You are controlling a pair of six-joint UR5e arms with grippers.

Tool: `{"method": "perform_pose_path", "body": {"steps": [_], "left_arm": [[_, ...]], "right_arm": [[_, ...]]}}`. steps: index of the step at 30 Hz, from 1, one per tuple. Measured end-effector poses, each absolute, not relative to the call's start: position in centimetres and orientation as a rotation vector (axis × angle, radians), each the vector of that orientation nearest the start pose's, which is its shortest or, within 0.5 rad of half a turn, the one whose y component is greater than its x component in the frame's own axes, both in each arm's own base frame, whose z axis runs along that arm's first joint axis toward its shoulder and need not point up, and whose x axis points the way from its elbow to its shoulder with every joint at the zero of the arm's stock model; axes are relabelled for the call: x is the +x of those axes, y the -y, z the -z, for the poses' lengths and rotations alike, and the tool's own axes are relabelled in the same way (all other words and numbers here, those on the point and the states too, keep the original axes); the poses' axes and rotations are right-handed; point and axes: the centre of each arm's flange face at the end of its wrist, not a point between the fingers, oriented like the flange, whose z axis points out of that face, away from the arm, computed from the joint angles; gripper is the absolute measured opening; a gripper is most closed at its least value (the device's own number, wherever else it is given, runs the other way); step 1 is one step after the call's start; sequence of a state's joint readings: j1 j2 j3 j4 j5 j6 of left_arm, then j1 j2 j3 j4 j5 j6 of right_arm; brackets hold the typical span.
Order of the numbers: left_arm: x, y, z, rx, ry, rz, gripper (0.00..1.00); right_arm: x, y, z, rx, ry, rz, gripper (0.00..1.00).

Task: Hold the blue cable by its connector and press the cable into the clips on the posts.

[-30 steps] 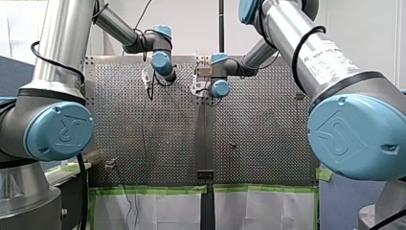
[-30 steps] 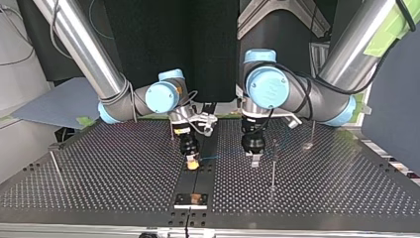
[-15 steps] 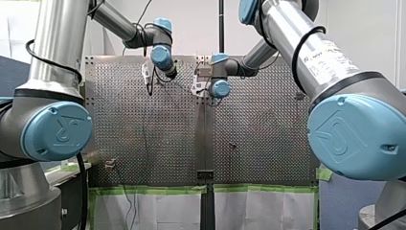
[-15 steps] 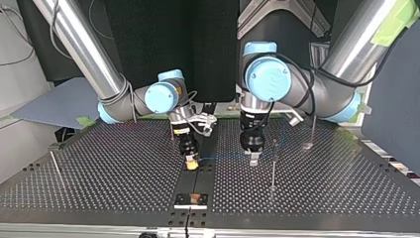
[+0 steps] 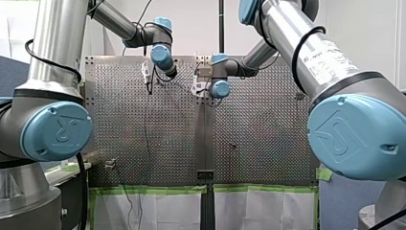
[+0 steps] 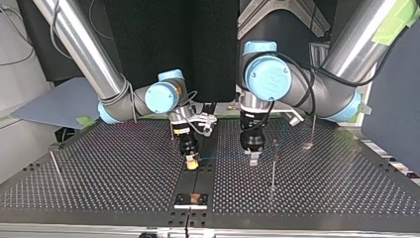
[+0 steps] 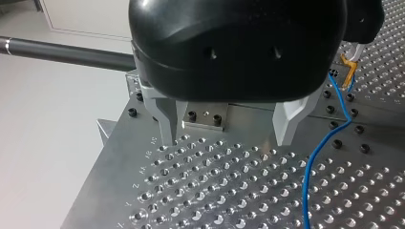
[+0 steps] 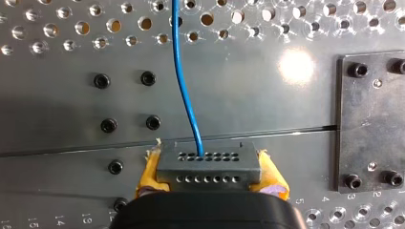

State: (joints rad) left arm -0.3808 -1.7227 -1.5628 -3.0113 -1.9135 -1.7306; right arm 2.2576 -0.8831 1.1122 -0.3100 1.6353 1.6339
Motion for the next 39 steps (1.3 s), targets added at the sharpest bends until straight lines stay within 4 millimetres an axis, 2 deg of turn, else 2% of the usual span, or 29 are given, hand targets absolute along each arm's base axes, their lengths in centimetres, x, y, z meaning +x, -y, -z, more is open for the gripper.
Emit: {"method": "perform_pose_path", "body": {"steps": [15,24,27,39], "left_arm": [[46.7,29.7,-42.2,-0.088,-1.599,0.154,1.0],[47.3,30.7,-38.8,-0.073,-1.675,0.114,1.0],[47.8,30.5,-38.3,-0.092,-1.667,0.093,1.0],[49.1,29.8,-38.7,-0.146,-1.594,0.065,1.0]], "right_arm": [[58.0,50.6,-31.1,1.563,0.871,-1.756,0.0],[58.0,50.6,-31.1,1.563,0.871,-1.756,0.0],[58.0,50.6,-31.1,1.563,0.871,-1.756,0.0],[58.0,50.6,-31.0,1.564,0.87,-1.755,0.0]]}}
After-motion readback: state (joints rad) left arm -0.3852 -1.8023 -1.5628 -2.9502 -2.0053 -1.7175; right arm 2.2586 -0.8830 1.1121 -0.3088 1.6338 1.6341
